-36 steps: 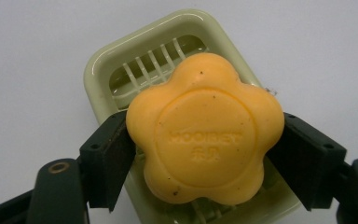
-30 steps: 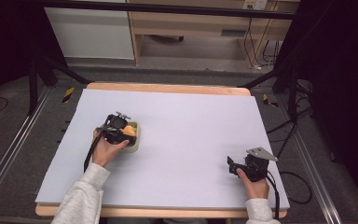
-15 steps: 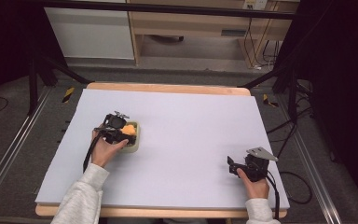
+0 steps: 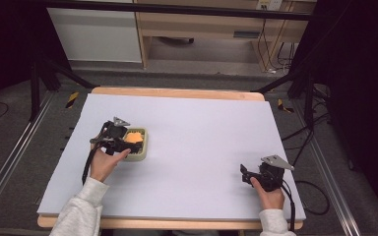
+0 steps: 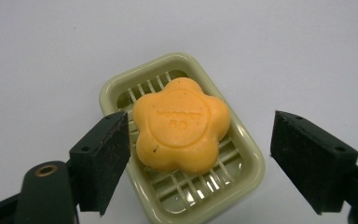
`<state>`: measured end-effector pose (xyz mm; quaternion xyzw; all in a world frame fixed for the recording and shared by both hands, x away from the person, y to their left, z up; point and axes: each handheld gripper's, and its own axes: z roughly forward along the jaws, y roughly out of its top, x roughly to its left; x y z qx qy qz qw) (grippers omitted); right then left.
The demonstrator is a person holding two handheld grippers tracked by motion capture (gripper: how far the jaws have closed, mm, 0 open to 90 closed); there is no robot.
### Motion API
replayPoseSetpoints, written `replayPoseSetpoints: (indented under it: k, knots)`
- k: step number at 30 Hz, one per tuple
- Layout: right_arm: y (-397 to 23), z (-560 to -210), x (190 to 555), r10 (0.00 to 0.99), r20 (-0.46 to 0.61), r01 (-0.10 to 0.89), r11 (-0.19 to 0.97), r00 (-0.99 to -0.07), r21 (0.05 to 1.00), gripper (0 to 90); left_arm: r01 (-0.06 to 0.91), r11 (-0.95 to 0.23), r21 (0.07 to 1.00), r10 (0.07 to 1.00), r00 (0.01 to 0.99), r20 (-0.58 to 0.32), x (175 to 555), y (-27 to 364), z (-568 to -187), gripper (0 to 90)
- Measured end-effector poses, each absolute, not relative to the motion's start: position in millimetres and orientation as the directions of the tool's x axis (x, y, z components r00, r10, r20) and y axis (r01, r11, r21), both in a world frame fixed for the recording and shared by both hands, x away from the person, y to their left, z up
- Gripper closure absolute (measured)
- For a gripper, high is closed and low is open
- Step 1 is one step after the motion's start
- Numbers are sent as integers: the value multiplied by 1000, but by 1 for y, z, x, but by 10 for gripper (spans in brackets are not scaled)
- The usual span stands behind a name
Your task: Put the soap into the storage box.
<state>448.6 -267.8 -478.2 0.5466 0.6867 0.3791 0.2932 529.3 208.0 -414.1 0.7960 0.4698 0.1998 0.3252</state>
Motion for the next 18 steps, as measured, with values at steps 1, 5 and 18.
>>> replayPoseSetpoints:
  k: [1,5,18]
  knots:
    - [-268,-478,448,973,11,528,115,-230,841,49,609,-343,715,878,479,13,526,210,-414,197]
    - [-268,-478,449,975,8,526,114,-222,843,48,585,-310,749,882,472,-4,514,216,-415,208]
    - [-273,-478,447,977,-6,528,121,-214,840,48,552,-225,803,912,409,-26,474,253,-435,231]
